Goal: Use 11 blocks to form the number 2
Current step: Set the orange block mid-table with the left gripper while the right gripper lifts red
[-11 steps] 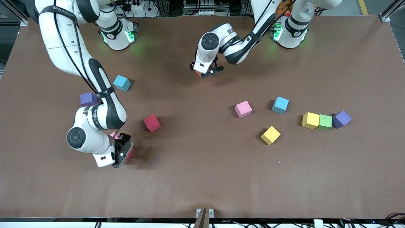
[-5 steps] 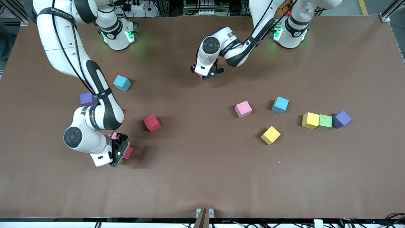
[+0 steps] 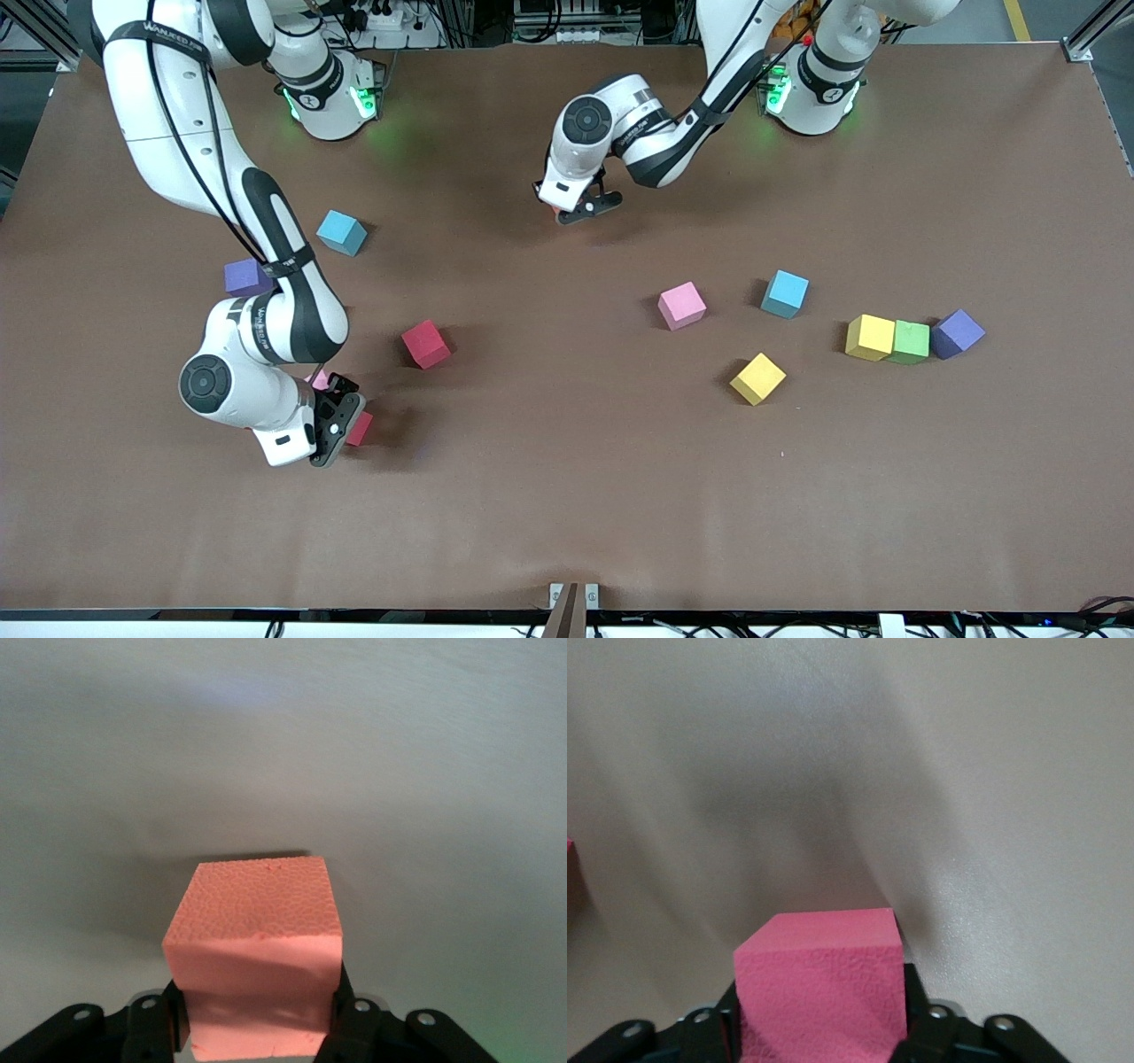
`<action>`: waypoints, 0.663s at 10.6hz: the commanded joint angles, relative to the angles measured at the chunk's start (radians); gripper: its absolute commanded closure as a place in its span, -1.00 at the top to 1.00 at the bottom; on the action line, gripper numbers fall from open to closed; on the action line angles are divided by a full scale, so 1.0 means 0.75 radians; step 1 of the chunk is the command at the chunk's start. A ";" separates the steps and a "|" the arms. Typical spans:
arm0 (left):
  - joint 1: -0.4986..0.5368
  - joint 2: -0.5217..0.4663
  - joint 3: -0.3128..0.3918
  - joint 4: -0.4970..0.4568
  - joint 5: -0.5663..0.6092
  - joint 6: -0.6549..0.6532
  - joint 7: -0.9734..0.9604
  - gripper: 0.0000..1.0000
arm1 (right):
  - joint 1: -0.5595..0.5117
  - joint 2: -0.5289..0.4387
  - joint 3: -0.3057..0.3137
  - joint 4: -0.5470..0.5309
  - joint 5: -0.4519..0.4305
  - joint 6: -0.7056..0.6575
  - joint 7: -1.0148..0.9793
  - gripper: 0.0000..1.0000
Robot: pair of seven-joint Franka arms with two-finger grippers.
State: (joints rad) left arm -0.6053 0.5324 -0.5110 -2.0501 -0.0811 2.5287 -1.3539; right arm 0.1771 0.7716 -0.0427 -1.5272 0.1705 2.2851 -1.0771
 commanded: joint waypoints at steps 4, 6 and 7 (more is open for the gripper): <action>-0.017 -0.008 -0.135 0.095 0.061 0.001 0.036 -1.00 | -0.003 -0.025 0.008 -0.003 0.018 -0.014 -0.024 -0.24; -0.080 0.012 -0.133 0.134 0.071 0.001 0.079 -1.00 | 0.005 -0.031 0.010 0.034 0.024 -0.058 0.014 -0.27; -0.103 0.047 -0.133 0.176 0.071 0.001 0.091 -1.00 | 0.017 -0.031 0.008 0.076 0.022 -0.129 0.075 -0.27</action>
State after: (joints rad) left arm -0.6585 0.5316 -0.6128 -1.9642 -0.0511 2.5287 -1.3066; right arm 0.1816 0.7654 -0.0402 -1.5019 0.1748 2.2527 -1.0631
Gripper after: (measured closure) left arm 0.445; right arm 0.405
